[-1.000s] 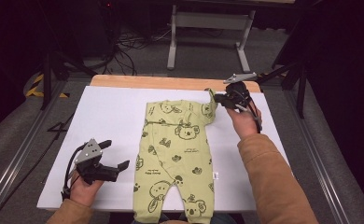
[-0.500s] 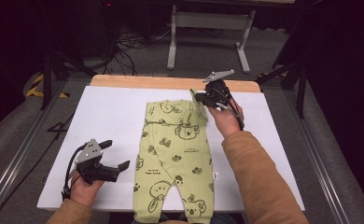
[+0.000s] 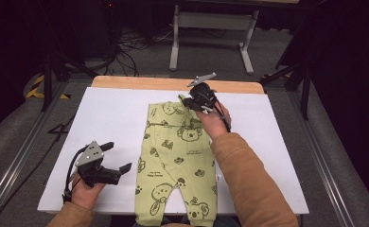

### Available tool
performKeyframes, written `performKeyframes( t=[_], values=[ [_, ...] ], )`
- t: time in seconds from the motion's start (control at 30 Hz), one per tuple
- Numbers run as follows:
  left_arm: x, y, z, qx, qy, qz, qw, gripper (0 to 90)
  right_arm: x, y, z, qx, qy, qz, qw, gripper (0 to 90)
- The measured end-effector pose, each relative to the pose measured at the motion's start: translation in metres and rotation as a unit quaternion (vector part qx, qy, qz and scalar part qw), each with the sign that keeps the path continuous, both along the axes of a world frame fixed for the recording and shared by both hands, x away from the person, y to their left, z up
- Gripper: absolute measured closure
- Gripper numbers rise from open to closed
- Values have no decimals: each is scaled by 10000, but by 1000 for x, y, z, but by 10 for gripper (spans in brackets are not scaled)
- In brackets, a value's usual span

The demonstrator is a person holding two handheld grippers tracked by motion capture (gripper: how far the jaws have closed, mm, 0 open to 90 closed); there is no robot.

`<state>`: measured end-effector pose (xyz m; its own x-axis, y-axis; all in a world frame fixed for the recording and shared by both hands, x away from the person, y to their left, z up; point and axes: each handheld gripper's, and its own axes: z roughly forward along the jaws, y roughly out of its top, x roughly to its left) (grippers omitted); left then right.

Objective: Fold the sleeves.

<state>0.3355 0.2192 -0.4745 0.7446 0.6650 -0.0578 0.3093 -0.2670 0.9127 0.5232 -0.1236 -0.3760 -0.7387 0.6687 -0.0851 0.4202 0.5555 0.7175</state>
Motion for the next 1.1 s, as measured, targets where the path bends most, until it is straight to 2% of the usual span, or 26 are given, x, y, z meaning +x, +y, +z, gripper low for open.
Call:
performKeyframes(
  t=[0.2,0.37,0.63,0.73,0.77,0.87,0.93,0.97,1.0,1.1],
  values=[
    [0,1,0,1,-3,-11,10000,2,5,14,-11,-80,106,38,9999,856],
    [0,1,0,-19,-4,-11,10000,2,8,21,-16,-57,151,38,9999,856],
    [0,1,0,-35,4,-18,10000,2,14,35,-30,-311,216,18,9993,856],
    [0,1,0,-56,17,-16,10000,2,16,37,-33,-301,283,24,9991,846],
    [0,1,0,-47,21,-15,10000,2,16,39,-35,-293,314,67,9991,824],
    [0,1,-1,-10,22,-25,10000,2,15,42,-36,-423,148,84,9990,656],
    [0,0,-1,-19,10,-24,10000,2,14,40,-34,-328,98,68,9994,565],
    [0,0,-1,-15,2,-24,10000,2,13,36,-31,-179,45,85,9998,490],
    [0,0,-1,-18,5,-23,10000,2,13,36,-31,-179,45,85,9998,490],
    [2,0,-1,-10,19,-32,10000,2,12,27,-25,4,52,99,9999,384]
  ],
)
